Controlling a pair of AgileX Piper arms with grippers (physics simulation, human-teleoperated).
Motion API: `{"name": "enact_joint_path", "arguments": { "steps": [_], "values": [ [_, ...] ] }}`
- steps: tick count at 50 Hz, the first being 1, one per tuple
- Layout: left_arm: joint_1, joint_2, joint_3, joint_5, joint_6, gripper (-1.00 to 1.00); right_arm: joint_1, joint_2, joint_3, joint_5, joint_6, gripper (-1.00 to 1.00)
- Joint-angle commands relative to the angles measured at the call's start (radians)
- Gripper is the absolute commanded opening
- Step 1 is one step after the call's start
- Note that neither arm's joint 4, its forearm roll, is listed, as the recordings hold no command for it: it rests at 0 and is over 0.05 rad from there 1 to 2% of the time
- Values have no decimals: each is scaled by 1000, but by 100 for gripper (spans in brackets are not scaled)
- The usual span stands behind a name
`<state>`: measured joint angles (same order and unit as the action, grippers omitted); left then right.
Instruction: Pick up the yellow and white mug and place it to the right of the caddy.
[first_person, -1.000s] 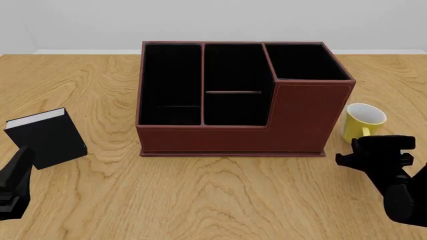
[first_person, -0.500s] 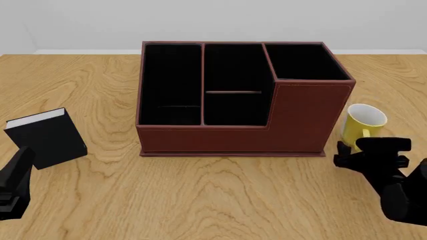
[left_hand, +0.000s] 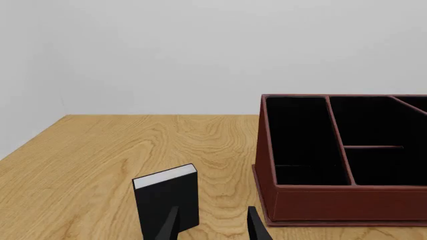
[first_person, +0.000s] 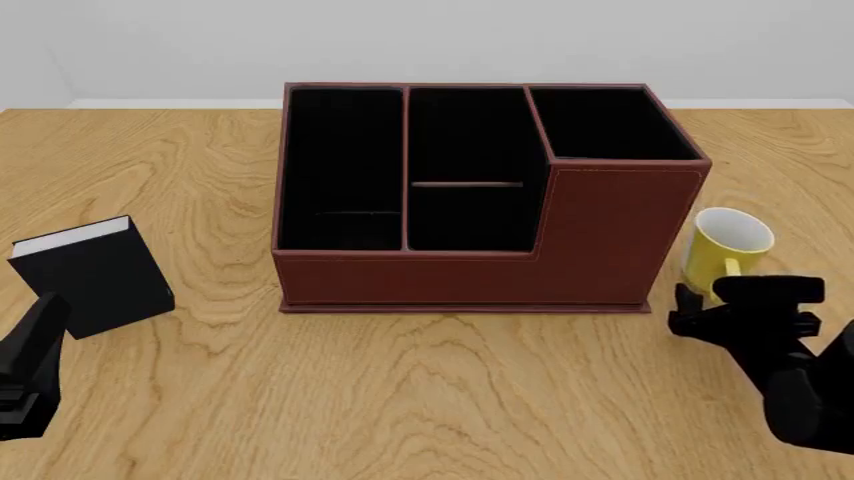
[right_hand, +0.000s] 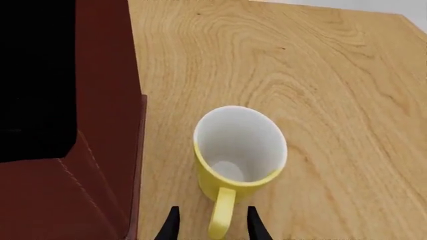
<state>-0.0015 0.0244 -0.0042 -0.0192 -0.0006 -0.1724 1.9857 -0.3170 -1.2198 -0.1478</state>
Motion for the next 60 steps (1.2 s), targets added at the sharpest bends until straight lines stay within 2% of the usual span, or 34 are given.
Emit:
{"name": "enact_joint_path", "arguments": {
  "steps": [1, 19, 47, 60],
  "values": [
    [0, 0, 0, 0, 0, 100, 0, -20, 16, 0, -9, 100],
    [0, 0, 0, 0, 0, 100, -2, -52, 47, 0, -16, 100],
    [0, 0, 0, 0, 0, 100, -5, -262, 205, 0, -54, 100],
    [0, 1, 0, 0, 0, 100, -3, -412, 308, 0, -72, 100]
  ]
}}
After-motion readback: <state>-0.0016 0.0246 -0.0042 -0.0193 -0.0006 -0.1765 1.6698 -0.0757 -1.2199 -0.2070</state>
